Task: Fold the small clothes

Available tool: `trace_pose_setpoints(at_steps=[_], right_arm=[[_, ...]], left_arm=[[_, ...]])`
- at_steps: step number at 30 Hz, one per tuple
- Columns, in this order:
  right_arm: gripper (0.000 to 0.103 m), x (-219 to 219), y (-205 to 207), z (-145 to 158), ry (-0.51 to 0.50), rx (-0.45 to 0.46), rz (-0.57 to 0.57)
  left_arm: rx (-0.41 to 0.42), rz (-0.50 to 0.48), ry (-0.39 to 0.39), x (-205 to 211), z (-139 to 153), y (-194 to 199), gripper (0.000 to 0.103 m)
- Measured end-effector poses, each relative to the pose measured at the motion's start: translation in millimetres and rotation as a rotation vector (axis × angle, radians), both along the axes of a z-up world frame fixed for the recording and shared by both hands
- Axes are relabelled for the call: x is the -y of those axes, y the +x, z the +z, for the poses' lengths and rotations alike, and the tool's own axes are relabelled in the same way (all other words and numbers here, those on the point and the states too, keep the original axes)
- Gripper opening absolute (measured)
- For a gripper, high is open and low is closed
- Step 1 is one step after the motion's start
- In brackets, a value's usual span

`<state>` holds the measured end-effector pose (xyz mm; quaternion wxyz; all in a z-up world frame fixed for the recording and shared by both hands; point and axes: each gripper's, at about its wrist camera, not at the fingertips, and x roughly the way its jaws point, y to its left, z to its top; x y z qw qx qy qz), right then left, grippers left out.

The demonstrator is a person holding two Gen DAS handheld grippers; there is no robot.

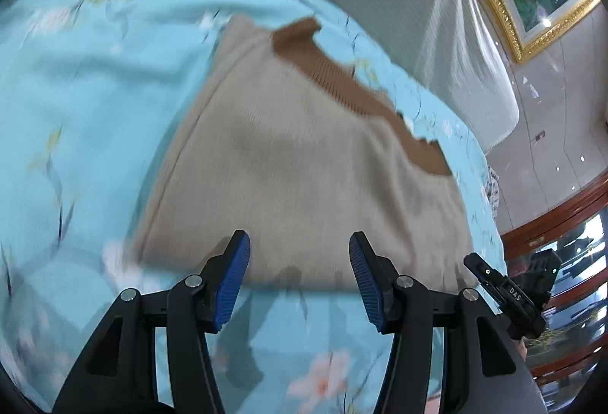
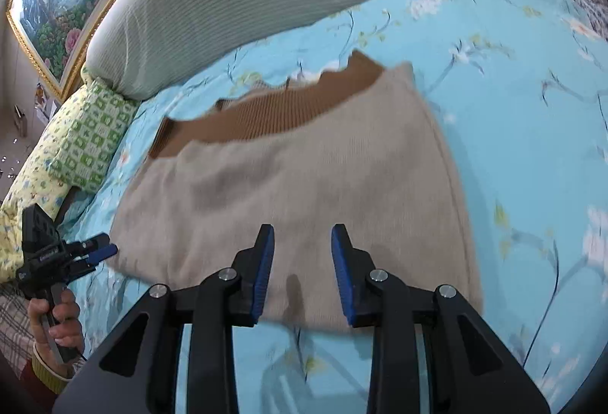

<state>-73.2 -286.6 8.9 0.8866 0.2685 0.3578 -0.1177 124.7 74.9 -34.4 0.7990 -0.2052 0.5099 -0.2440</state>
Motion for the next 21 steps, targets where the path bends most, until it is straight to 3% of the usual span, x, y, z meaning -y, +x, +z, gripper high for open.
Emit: trace_pose_setpoints(at_steps=[7, 16, 21], right_arm=[[0.034, -14.6, -30.5, -20.1, 0.069, -0.027, -0.039], [0.038, -21.3, -39.8, -22.9, 0.071, -0.037, -0.049], [0.040, -10.9, -41.4, -32.4, 0.150, -0.048, -0.106]], left_arm=[[-0.121, 0.043, -0.103, -20.1, -31.9, -28.4, 0.058], [-0.151, 0.127, -0.204, -18.3, -36.5, -9.1, 0.077], [-0.139, 0.178, -0.208, -12.3, -36.7, 0.7, 0.077]])
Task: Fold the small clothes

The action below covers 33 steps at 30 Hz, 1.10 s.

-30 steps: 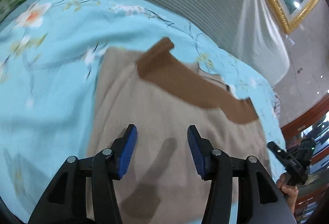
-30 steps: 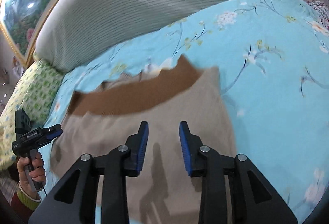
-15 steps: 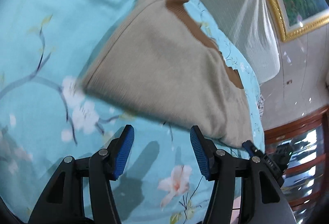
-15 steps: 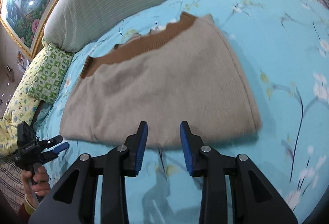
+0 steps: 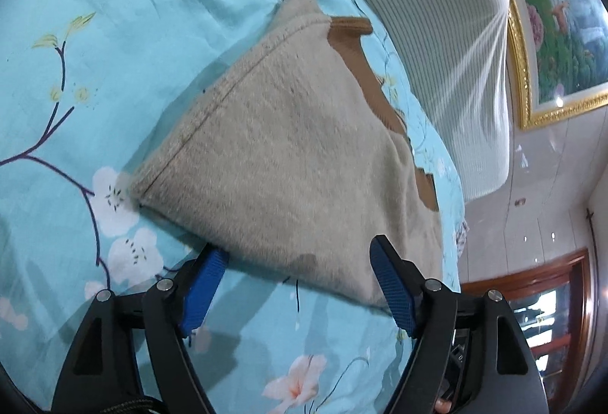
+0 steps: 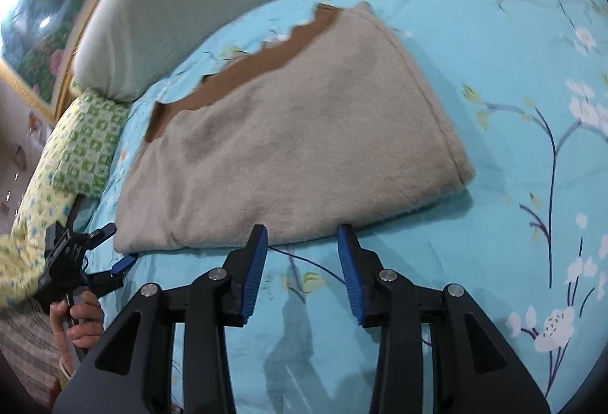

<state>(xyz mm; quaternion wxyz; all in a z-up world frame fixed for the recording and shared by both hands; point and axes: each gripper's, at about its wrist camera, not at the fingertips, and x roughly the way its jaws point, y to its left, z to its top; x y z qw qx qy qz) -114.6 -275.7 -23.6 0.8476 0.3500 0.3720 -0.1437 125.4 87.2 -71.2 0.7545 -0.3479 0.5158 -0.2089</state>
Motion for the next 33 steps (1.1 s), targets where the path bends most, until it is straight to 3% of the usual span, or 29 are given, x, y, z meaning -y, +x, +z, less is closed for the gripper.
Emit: trace_pose_setpoints(at_steps=[3, 5, 6, 7, 9, 12, 16, 20, 23, 24, 25, 28, 33], right_arm=[[0.040, 2.9, -3.9, -3.1, 0.021, 0.016, -0.030], [0.040, -0.3, -3.6, -0.3, 0.001, 0.017, -0.028], [0.040, -1.6, -2.4, 1.7, -0.001, 0.025, -0.020], [0.040, -1.8, -1.4, 3.0, 0.000, 0.030, -0.016], [0.040, -3.8, 0.8, 6.6, -0.013, 0.035, 0.000], [0.040, -7.6, 5.4, 11.3, -0.037, 0.041, 0.042], [0.040, -6.4, 9.6, 20.0, -0.046, 0.070, 0.064], [0.040, -6.0, 11.5, 27.7, -0.054, 0.092, 0.065], [0.040, -5.7, 14.8, 27.2, -0.044, 0.092, 0.069], [0.040, -5.7, 15.9, 26.9, -0.043, 0.094, 0.067], [0.040, -5.2, 17.5, 26.4, -0.039, 0.095, 0.066], [0.040, -4.0, 26.5, 26.1, -0.037, 0.098, 0.077], [0.040, 5.6, 52.7, 29.5, -0.047, 0.111, 0.094]], left_arm=[[0.011, 0.028, -0.003, 0.2, 0.0, 4.1, 0.074], [0.032, 0.045, 0.016, -0.3, 0.8, 7.9, 0.053], [0.033, 0.047, 0.034, -0.9, -0.5, 10.1, 0.025], [0.021, 0.046, 0.045, -2.5, -3.9, 13.0, 0.014], [-0.007, 0.072, -0.013, -13.2, -12.9, 16.5, 0.010], [0.017, 0.087, -0.015, -23.2, -7.9, 15.3, 0.008], [0.119, 0.077, 0.007, -32.8, 18.0, 10.5, 0.007], [0.091, 0.047, 0.058, -27.6, 11.1, 10.7, 0.009], [0.055, 0.041, 0.081, -21.8, 3.0, 7.5, 0.023], [0.035, 0.043, 0.067, -20.5, -1.9, 7.1, 0.041], [0.016, 0.049, 0.030, -19.6, -7.2, 7.4, 0.052], [0.036, 0.078, 0.026, -14.3, -4.9, 10.4, 0.064], [0.103, 0.110, 0.100, 5.4, -0.6, 23.3, 0.061]])
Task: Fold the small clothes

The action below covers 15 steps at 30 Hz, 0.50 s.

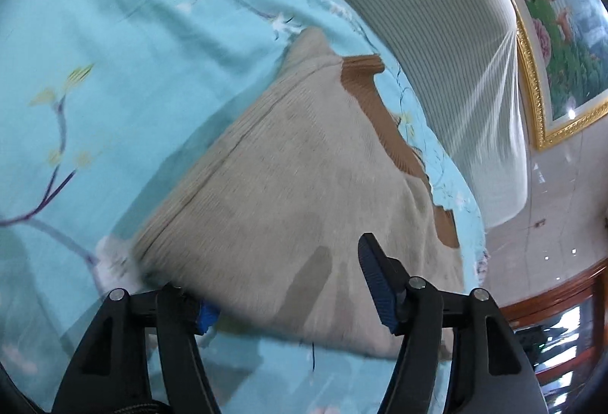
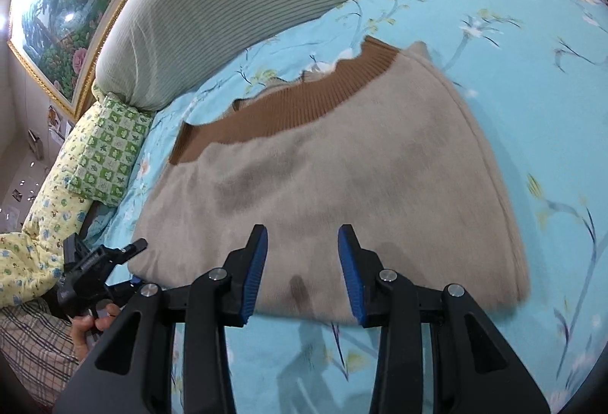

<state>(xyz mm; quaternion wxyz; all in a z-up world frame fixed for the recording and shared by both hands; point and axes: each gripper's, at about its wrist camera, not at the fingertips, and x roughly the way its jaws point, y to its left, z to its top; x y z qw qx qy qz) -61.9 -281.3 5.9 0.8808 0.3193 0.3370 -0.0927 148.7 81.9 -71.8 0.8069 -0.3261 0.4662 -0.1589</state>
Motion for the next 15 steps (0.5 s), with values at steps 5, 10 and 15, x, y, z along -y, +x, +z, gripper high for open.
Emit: trace_pose_setpoints(at_steps=[5, 10, 15], right_arm=[[0.040, 13.8, 39.8, 0.7, -0.012, 0.002, 0.040], [0.040, 26.6, 66.8, 1.7, -0.005, 0.012, 0.078], [0.040, 48.4, 77.2, 9.0, 0.074, 0.060, 0.131]], left_arm=[[0.023, -0.005, 0.013, 10.7, 2.9, 9.2, 0.011], [0.196, -0.110, 0.102, 45.6, 52.6, -1.6, 0.007], [0.338, -0.310, 0.115, 115.4, 91.8, -13.7, 0.007]])
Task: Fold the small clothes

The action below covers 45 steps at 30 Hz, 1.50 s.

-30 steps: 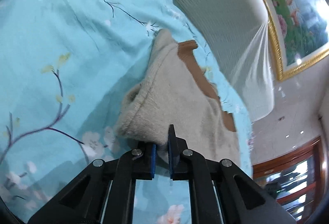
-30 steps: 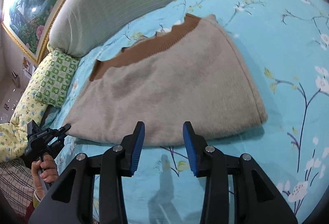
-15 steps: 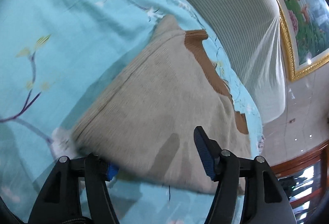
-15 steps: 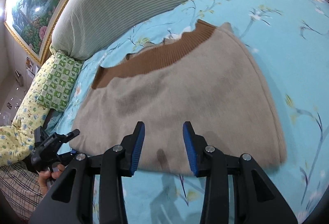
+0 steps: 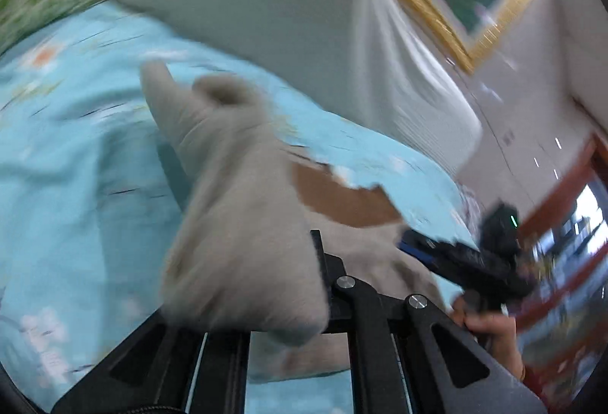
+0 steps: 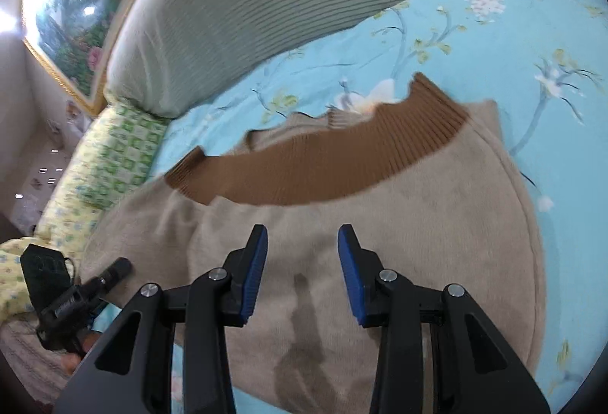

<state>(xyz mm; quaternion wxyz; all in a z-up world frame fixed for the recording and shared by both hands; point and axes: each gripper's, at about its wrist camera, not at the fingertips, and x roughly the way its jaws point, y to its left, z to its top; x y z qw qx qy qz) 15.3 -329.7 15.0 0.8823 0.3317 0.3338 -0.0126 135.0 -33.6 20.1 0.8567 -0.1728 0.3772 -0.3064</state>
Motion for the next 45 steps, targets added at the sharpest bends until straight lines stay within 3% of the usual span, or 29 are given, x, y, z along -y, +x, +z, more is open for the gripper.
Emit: trace_pose_setpoints(at_steps=[2, 4, 9, 14, 15, 17, 20, 21, 25, 29, 31, 37, 42, 45], right_arm=[[0.045, 11.0, 5.8, 1.4, 0.079, 0.017, 0.041], [0.067, 13.9, 14.3, 2.4, 0.092, -0.011, 0.073], [0.075, 21.4, 40.1, -15.8, 0.340, 0.026, 0.219], [0.076, 16.3, 69.5, -35.0, 0.324, -0.034, 0.213], [0.074, 14.5, 74.8, -35.5, 0.320, -0.031, 0.222], [0.056, 7.6, 92.1, -34.5, 0.298, -0.029, 0.230], [0.021, -0.3, 110.0, -26.2, 0.247, -0.034, 0.243], [0.017, -1.7, 113.4, -18.6, 0.213, -0.034, 0.244], [0.016, 6.4, 83.2, 25.7, 0.114, 0.071, 0.233], [0.016, 31.5, 32.4, 42.8, 0.057, 0.104, 0.144], [0.016, 42.3, 14.1, 36.1, 0.003, 0.057, 0.090], [0.016, 76.4, -16.8, -5.6, 0.016, -0.056, -0.026], [0.016, 74.2, -9.3, 0.7, -0.028, -0.017, -0.005], [0.016, 69.8, 0.8, -3.6, -0.086, -0.027, 0.006]], left_arm=[[0.011, -0.090, 0.001, 36.1, -2.1, -3.5, 0.007], [-0.010, -0.155, 0.020, 64.6, -13.8, -6.0, 0.007], [-0.079, -0.227, 0.102, 106.7, -50.2, -6.8, 0.007], [-0.071, -0.238, 0.102, 105.9, -48.2, -9.8, 0.006], [-0.070, -0.239, 0.108, 106.7, -47.5, -10.1, 0.006], [-0.063, -0.244, 0.131, 108.5, -46.4, -12.1, 0.006], [-0.043, -0.248, 0.153, 124.6, -37.2, -18.3, 0.006], [-0.034, -0.251, 0.150, 123.4, -32.4, -19.2, 0.006], [0.035, -0.312, 0.120, 129.3, -1.8, -38.6, 0.007], [0.043, -0.395, 0.118, 169.2, -0.4, -53.2, 0.007], [0.025, -0.432, 0.124, 190.3, -11.4, -59.0, 0.007], [-0.037, -0.487, 0.164, 234.6, -41.7, -66.0, 0.008], [-0.043, -0.455, 0.164, 240.5, -44.7, -56.8, 0.008], [-0.072, -0.446, 0.172, 249.3, -52.0, -62.9, 0.018]])
